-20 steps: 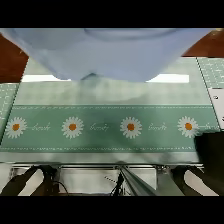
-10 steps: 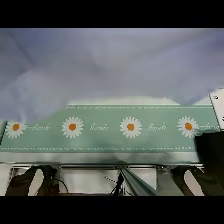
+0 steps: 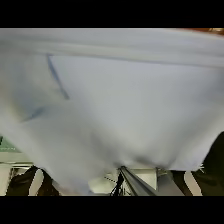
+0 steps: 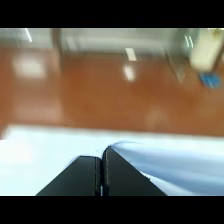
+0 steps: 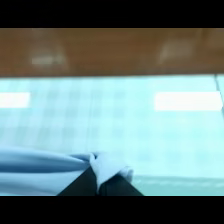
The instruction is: Fold the shirts.
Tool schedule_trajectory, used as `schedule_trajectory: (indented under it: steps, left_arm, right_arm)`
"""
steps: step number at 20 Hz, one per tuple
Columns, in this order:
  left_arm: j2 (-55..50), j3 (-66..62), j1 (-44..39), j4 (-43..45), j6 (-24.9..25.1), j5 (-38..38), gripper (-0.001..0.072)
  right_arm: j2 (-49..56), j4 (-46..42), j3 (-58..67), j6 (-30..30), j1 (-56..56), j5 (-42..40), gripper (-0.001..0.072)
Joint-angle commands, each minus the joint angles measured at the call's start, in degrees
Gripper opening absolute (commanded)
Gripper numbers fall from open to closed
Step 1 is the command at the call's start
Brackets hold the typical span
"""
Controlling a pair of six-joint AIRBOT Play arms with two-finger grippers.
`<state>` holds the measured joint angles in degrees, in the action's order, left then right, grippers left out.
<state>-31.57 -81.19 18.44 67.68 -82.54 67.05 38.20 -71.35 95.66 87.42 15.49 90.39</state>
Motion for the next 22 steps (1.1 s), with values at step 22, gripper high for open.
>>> schedule_trajectory:
  steps: [22]
  left_arm:
    - [-58.2, 6.1, -18.6, -13.7, -5.6, -24.9, 0.0017]
  right_arm:
    - [64.6, 20.9, 0.8, -6.7, -1.6, -28.1, 0.003]
